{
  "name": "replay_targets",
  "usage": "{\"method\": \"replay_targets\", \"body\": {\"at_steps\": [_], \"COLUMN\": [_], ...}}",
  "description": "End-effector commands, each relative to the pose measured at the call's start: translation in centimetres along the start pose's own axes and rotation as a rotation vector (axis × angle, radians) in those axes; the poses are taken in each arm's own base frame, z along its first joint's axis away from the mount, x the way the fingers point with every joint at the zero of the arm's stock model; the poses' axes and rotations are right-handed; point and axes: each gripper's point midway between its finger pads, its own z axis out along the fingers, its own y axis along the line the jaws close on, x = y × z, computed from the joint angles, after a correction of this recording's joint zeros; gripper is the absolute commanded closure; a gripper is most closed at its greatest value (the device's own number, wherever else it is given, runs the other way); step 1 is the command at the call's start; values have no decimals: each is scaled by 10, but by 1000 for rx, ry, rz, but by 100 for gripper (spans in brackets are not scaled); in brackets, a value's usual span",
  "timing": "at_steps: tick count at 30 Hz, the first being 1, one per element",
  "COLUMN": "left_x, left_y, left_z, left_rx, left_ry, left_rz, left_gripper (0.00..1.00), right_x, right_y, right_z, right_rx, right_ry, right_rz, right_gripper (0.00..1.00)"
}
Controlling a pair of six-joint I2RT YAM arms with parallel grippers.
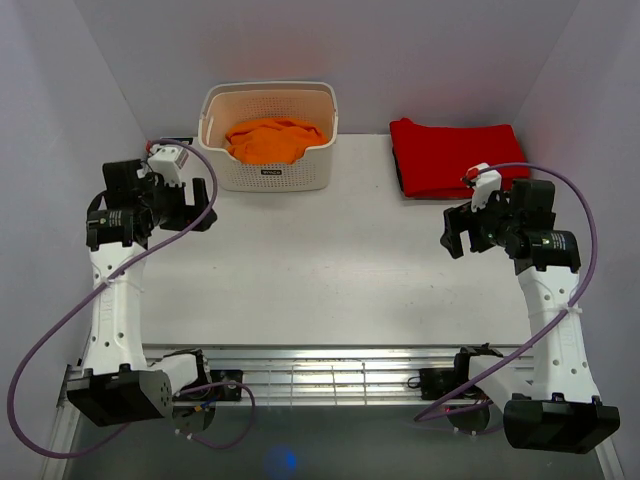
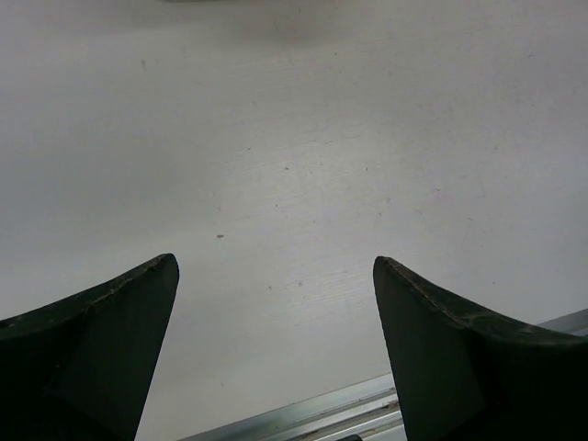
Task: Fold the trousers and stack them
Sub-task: Grab the trousers from the pile
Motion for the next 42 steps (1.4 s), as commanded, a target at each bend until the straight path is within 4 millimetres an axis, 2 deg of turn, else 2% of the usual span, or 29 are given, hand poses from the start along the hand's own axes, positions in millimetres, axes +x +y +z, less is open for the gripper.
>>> {"method": "replay_targets", "body": {"at_steps": [1, 5, 6, 9, 10, 12, 13, 15, 16, 19, 20, 22, 24, 25, 27, 29, 30, 32, 34, 35, 36, 37, 38, 39, 40, 41, 42], "left_x": [-39, -107, -134, -173, -194, -210, -221, -230, -237, -244, -236, -230, -204, -204, -180, -165, -150, -140, -125, -120, -116, -118, -125, -138, -159, -213, -252], "left_y": [7, 10, 8, 0, 3, 4, 5, 3, 5, 10, -2, -3, 2, -4, -3, -11, -17, -17, -18, -17, -16, -16, -20, -25, -31, -41, -48], "left_z": [-13, -10, -4, 8, 22, 38, 57, 78, 96, 123, 147, 170, 217, 218, 249, 269, 287, 302, 329, 337, 345, 348, 350, 347, 341, 318, 291], "left_rx": [-55, -37, 4, 92, 103, 126, 136, 136, 134, 97, 118, 120, 100, 108, 86, 74, 76, 43, 3, -5, -8, 0, 20, 47, 68, 106, 124], "left_ry": [-102, -208, -237, -287, -312, -329, -332, -329, -332, -345, -311, -291, -211, -211, -149, -112, -76, -54, -24, -16, -16, -28, -56, -98, -162, -342, -479], "left_rz": [27, -2, -4, -61, -68, -119, -118, -128, -122, -108, -102, -112, -121, -104, -104, -85, -80, -73, -67, -62, -63, -64, -59, -47, -38, 3, 32], "left_gripper": [2, 2, 2, 2, 2, 2, 2, 2, 2, 2, 2, 2, 2, 2, 2, 2, 2, 2, 2, 5, 23, 37, 59, 70, 88, 100, 100], "right_x": [-11, -11, -12, -13, -13, -12, -13, -11, -12, -10, -9, -9, -6, -5, -4, -2, -1, 0, 1, 2, 2, 3, 4, 3, 5, 4, -1], "right_y": [-1, -5, -6, -11, -14, -17, -18, -20, -20, -23, -23, -25, -29, -30, -32, -34, -35, -37, -38, -39, -39, -40, -40, -41, -41, -42, -41], "right_z": [-2, 5, 6, 10, 10, 15, 15, 20, 21, 28, 30, 33, 38, 37, 40, 41, 42, 42, 41, 40, 40, 39, 38, 37, 37, 37, 38], "right_rx": [-5, -9, -9, -1, 9, 12, 14, 7, 7, 1, -2, 1, 7, 11, 15, 22, 24, 32, 45, 49, 54, 59, 66, 73, 80, 86, 85], "right_ry": [-30, -11, -8, 9, 13, 30, 31, 47, 50, 66, 74, 81, 99, 102, 112, 122, 124, 132, 129, 126, 125, 126, 125, 120, 119, 108, 78], "right_rz": [-27, -19, -18, -19, -20, -16, -18, -11, -11, -5, -1, 2, 6, 6, 7, 3, 0, -4, -15, -23, -31, -33, -34, -40, -42, -46, -47], "right_gripper": [10, 10, 10, 10, 10, 10, 10, 10, 10, 10, 10, 10, 10, 10, 10, 10, 10, 10, 10, 10, 10, 10, 10, 10, 10, 10, 10]}}
